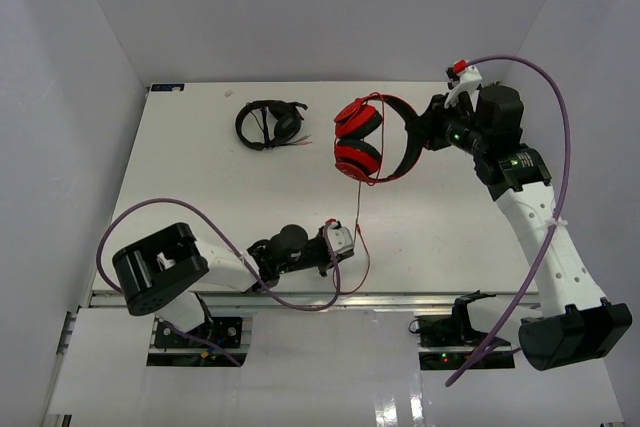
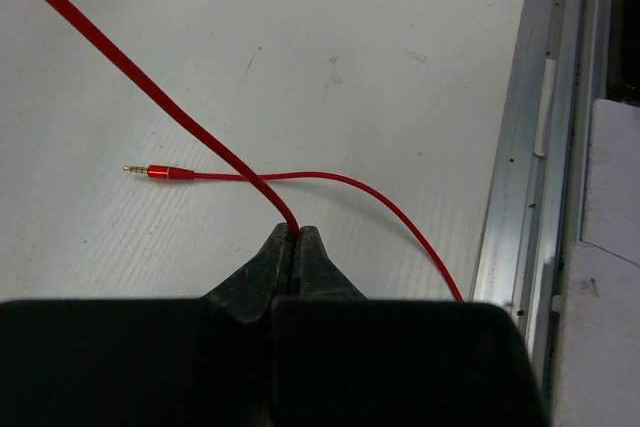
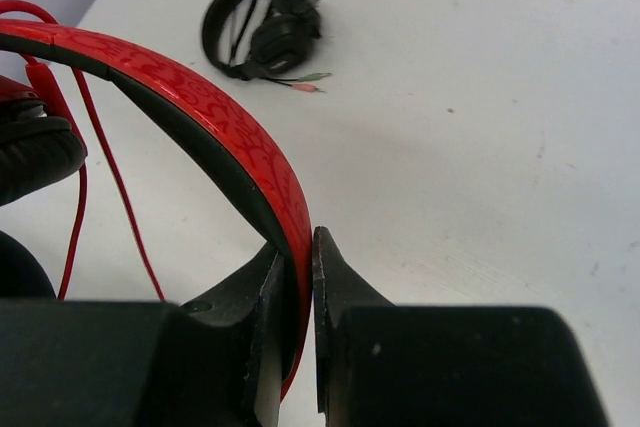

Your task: Wrap the headphones

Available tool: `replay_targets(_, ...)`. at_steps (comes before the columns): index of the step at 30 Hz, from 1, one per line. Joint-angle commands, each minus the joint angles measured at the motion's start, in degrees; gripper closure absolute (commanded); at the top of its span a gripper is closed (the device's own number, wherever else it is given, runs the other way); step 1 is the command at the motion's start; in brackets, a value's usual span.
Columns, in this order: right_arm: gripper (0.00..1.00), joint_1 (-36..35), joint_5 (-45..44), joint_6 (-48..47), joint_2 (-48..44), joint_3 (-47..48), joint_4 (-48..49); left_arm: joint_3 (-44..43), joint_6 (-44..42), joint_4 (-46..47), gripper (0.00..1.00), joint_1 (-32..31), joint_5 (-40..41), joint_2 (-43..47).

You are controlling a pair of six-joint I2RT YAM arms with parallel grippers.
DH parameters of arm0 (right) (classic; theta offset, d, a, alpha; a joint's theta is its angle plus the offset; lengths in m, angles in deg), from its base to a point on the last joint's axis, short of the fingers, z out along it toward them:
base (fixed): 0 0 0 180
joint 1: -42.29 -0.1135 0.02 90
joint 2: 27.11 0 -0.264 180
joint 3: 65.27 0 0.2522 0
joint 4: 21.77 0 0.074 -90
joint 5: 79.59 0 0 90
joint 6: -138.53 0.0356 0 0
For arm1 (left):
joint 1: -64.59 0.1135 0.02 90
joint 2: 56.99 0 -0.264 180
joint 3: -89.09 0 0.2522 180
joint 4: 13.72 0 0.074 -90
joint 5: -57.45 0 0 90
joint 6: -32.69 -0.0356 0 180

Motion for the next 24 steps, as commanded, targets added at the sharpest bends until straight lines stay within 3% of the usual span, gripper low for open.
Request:
replay_targets(1, 0.92, 0.4, -15.5, 6.1, -0.8, 2.3, 4.2, -1.6, 2.8, -6.5, 1.0, -3.4, 4.0, 4.9)
replay_targets(7, 0.92, 0.3, -25.6, 6.2, -2.2, -4.5, 9.7, -7.7, 2.4, -20.1, 1.0, -10.5, 9.3, 9.2)
replay_targets(15, 0.92, -0.2, -33.6, 2.0, -2.9, -11.8, 16.2, -11.5, 1.9, -28.9, 1.0, -14.8, 14.1, 15.9)
replay_targets(24, 0.92, -4.8, -38.1, -13.3, -3.3, -19.0, 21.7, -16.8, -1.9, -40.9, 1.0, -17.4, 19.8, 22.8)
